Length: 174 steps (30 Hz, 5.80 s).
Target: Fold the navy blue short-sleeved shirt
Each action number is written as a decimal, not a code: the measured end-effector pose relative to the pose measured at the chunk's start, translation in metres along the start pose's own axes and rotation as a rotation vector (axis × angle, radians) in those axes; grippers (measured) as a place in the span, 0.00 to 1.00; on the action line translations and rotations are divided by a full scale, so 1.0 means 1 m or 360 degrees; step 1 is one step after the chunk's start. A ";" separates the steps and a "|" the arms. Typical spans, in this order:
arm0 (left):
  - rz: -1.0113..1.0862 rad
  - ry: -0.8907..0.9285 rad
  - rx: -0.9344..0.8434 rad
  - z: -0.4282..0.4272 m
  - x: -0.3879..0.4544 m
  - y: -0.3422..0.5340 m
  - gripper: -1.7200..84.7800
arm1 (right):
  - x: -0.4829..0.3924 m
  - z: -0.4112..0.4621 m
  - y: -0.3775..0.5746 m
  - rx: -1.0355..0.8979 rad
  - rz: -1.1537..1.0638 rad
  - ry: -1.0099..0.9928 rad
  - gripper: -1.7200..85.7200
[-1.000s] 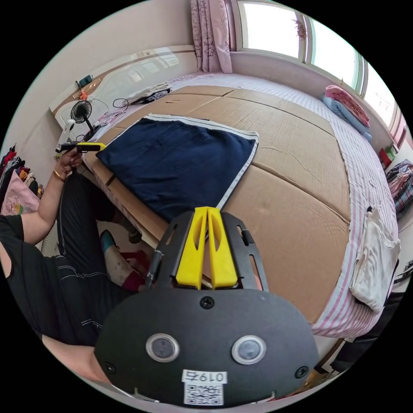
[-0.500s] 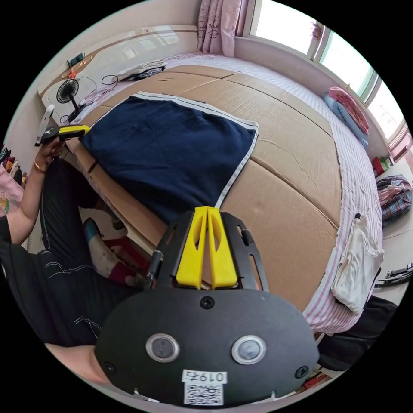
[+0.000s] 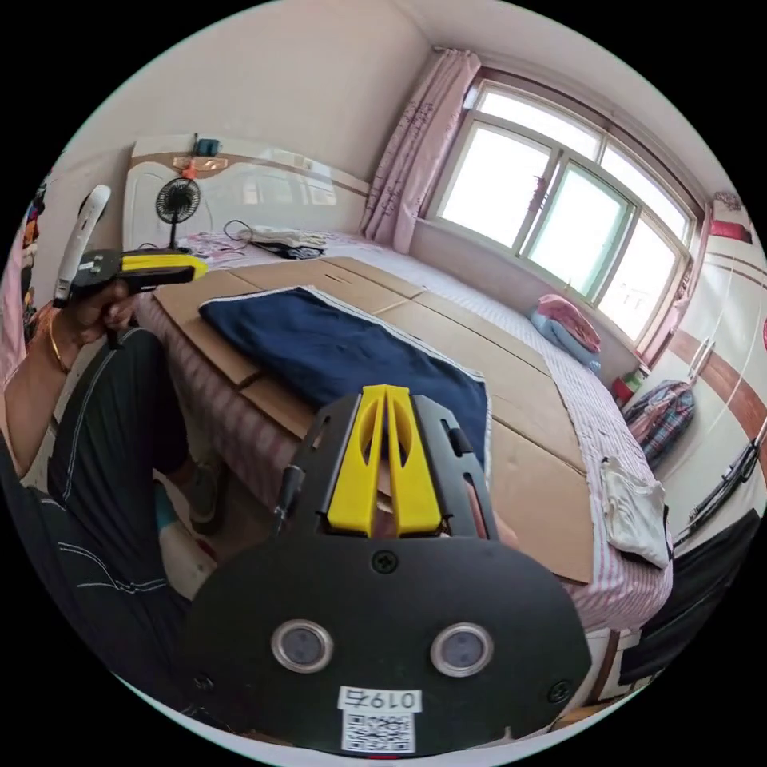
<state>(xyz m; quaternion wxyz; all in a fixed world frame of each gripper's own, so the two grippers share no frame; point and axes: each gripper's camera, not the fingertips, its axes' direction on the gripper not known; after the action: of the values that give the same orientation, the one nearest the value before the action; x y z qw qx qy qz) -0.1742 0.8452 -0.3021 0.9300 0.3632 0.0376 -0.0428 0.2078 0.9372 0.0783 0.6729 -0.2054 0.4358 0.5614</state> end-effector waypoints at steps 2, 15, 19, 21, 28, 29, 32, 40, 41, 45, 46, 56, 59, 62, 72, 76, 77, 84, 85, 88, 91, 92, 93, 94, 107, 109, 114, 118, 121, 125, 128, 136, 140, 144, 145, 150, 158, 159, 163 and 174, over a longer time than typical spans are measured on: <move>0.0045 0.0143 0.0038 -0.007 0.021 0.013 0.03 | -0.040 0.033 0.042 0.0079 -0.0040 -0.0117 0.01; -0.0455 0.0232 -0.0019 0.030 -0.088 0.062 0.03 | -0.068 0.227 0.192 0.0176 -0.0361 -0.0385 0.02; -0.0526 0.0157 -0.0067 0.036 -0.112 0.065 0.04 | -0.084 0.307 0.241 0.0043 -0.0511 -0.0415 0.12; -0.0559 0.0219 -0.0096 0.043 -0.132 0.064 0.05 | -0.095 0.336 0.263 0.0014 -0.0599 -0.0391 0.12; -0.0625 0.0290 -0.0212 0.074 -0.185 0.047 0.10 | -0.141 0.436 0.344 -0.0031 -0.1116 -0.0108 0.14; -0.0606 0.0255 -0.0222 0.079 -0.194 0.042 0.11 | -0.146 0.448 0.357 -0.0049 -0.1211 -0.0094 0.14; -0.0610 0.0334 -0.0292 0.098 -0.227 0.033 0.13 | -0.162 0.477 0.384 -0.0087 -0.1439 -0.0005 0.13; -0.0876 0.0930 -0.0371 0.173 -0.316 0.011 0.18 | -0.190 0.544 0.424 -0.0176 -0.1674 0.0140 0.09; -0.0897 0.1010 -0.0371 0.186 -0.324 0.007 0.18 | -0.190 0.548 0.427 -0.0180 -0.1677 0.0135 0.08; -0.1036 0.1196 -0.0497 0.244 -0.346 -0.001 0.20 | -0.177 0.553 0.422 -0.0155 -0.1519 0.0020 0.05; -0.1046 0.1196 -0.0521 0.252 -0.348 -0.002 0.20 | -0.165 0.551 0.413 -0.0158 -0.1392 -0.0085 0.04; -0.1312 0.1548 -0.0557 0.356 -0.373 -0.048 0.23 | -0.057 0.493 0.324 0.0079 -0.0472 -0.0612 0.03; -0.1407 0.1717 -0.0581 0.395 -0.370 -0.066 0.24 | -0.060 0.471 0.303 0.0110 -0.0436 -0.0619 0.03; -0.1453 0.1833 -0.0581 0.428 -0.365 -0.090 0.24 | -0.076 0.445 0.285 0.0154 -0.0441 -0.0589 0.03; -0.1337 0.1752 -0.0783 0.542 -0.335 -0.195 0.21 | -0.102 0.342 0.185 0.0247 -0.0314 -0.0665 0.02; -0.1272 0.1668 -0.0854 0.573 -0.319 -0.229 0.16 | -0.120 0.289 0.135 0.0254 -0.0287 -0.0697 0.02; -0.1240 0.1615 -0.0894 0.579 -0.312 -0.240 0.14 | -0.125 0.273 0.120 0.0254 -0.0273 -0.0708 0.02; -0.0940 0.1332 -0.1053 0.589 -0.264 -0.304 0.05 | -0.144 0.178 0.027 0.0258 -0.0182 -0.0771 0.02; -0.0927 0.1326 -0.1051 0.588 -0.260 -0.309 0.05 | -0.143 0.158 0.009 0.0273 -0.0145 -0.0784 0.02; -0.0853 0.1307 -0.1018 0.581 -0.240 -0.335 0.05 | -0.139 0.106 -0.037 0.0299 -0.0079 -0.0820 0.02; -0.0867 0.1324 -0.1008 0.574 -0.220 -0.359 0.04 | -0.125 0.050 -0.084 0.0337 0.0040 -0.0861 0.02; -0.0878 0.1327 -0.0999 0.570 -0.211 -0.370 0.04 | -0.115 0.027 -0.101 0.0367 0.0115 -0.0882 0.02; -0.0879 0.1309 -0.0983 0.563 -0.201 -0.383 0.04 | -0.109 0.015 -0.110 0.0381 0.0155 -0.0897 0.02; -0.0877 0.1298 -0.0974 0.560 -0.196 -0.389 0.04 | -0.097 -0.009 -0.127 0.0411 0.0230 -0.0931 0.02; -0.0577 0.1106 -0.0884 0.480 0.039 -0.564 0.04 | 0.068 -0.306 -0.256 0.0699 0.0888 -0.0828 0.03; -0.0548 0.1083 -0.0916 0.481 0.081 -0.580 0.04 | 0.097 -0.338 -0.263 0.0698 0.1019 -0.0824 0.03; -0.0404 0.1008 -0.1042 0.492 0.211 -0.610 0.04 | 0.150 -0.418 -0.283 0.0635 0.1268 -0.0746 0.02; -0.0330 0.0904 -0.1137 0.505 0.285 -0.614 0.04 | 0.185 -0.472 -0.302 0.0556 0.1502 -0.0738 0.02; -0.0328 0.0851 -0.1212 0.517 0.330 -0.610 0.04 | 0.207 -0.505 -0.312 0.0534 0.1683 -0.0768 0.03; -0.0191 0.0751 -0.1263 0.521 0.382 -0.611 0.04 | 0.214 -0.562 -0.349 0.0506 0.1748 -0.0773 0.03; -0.0101 0.0661 -0.1281 0.515 0.412 -0.614 0.04 | 0.213 -0.605 -0.379 0.0531 0.1795 -0.0768 0.03; -0.0097 0.0616 -0.1294 0.499 0.453 -0.611 0.06 | 0.227 -0.679 -0.403 0.0588 0.2189 -0.0948 0.03; -0.0215 0.0770 -0.1333 0.499 0.451 -0.601 0.09 | 0.228 -0.719 -0.424 0.0590 0.2281 -0.0992 0.03; -0.0348 0.0853 -0.1324 0.488 0.444 -0.596 0.10 | 0.223 -0.753 -0.445 0.0608 0.2315 -0.1006 0.03; -0.0369 0.0870 -0.1322 0.486 0.443 -0.595 0.10 | 0.220 -0.763 -0.450 0.0623 0.2336 -0.1020 0.03; -0.0480 0.0910 -0.1266 0.464 0.434 -0.586 0.09 | 0.203 -0.800 -0.470 0.0631 0.2373 -0.1050 0.03; -0.0249 0.0996 -0.0873 0.366 0.420 -0.553 0.04 | 0.170 -0.841 -0.491 0.0601 0.2464 -0.1149 0.03; -0.0182 0.1110 -0.0784 0.342 0.414 -0.538 0.04 | 0.166 -0.843 -0.492 0.0601 0.2465 -0.1154 0.03; 0.0077 0.1428 -0.0428 0.254 0.387 -0.472 0.04 | 0.138 -0.857 -0.499 0.0576 0.2382 -0.1135 0.04; 0.0280 0.0799 0.0004 0.073 0.339 -0.217 0.10 | 0.060 -0.892 -0.512 0.0485 0.2146 -0.0867 0.09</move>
<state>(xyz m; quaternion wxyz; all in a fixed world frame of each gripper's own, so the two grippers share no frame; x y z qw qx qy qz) 0.1427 0.6188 -0.4292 0.8911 0.3656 0.2355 0.1296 0.3686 0.1424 -0.5577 0.2875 0.3488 0.3579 0.8171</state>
